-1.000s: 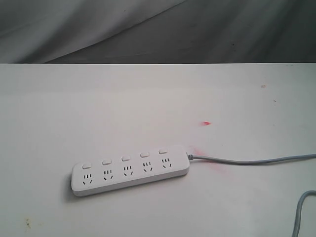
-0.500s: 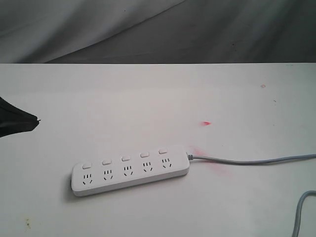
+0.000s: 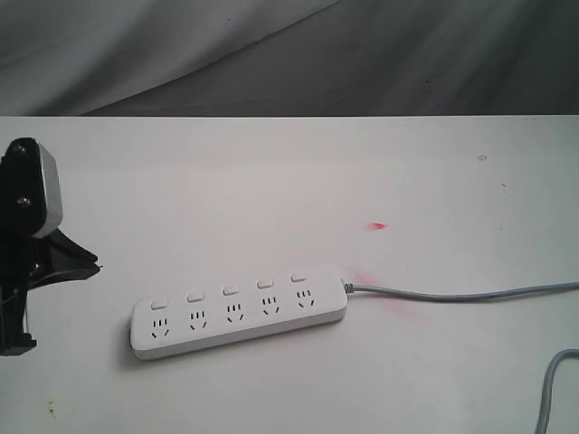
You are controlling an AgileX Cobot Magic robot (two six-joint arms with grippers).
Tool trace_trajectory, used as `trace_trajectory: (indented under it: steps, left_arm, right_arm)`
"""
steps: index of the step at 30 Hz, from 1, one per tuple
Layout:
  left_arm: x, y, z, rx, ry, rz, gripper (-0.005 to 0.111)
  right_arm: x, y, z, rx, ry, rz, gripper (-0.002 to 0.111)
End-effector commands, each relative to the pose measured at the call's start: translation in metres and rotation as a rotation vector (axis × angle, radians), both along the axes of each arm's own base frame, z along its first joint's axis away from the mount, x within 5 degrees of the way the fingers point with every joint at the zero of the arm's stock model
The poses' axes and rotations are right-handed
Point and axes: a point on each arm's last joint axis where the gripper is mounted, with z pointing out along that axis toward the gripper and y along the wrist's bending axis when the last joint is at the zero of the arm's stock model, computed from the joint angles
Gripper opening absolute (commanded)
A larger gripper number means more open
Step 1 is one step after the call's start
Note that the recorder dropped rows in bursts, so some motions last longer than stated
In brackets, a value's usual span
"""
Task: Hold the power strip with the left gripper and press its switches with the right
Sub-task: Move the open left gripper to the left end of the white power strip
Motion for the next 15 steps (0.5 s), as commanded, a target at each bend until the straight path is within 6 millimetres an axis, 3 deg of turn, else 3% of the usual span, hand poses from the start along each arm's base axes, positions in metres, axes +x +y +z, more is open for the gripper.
trace_trajectory:
  steps: [1,10,15]
  left_arm:
    - [0.007,-0.002,-0.016,0.001,0.021,-0.060,0.019]
    - [0.010,-0.005,-0.042,-0.027,0.147,-0.121,0.066]
    - [0.014,-0.005,-0.057,-0.041,0.194,-0.137,0.073]
  right_arm:
    - [0.000,0.000,-0.001,-0.007,0.000,-0.007,0.000]
    - [0.000,0.000,-0.001,-0.007,0.000,-0.007,0.000]
    - [0.000,0.000,-0.001,-0.007,0.000,-0.007,0.000]
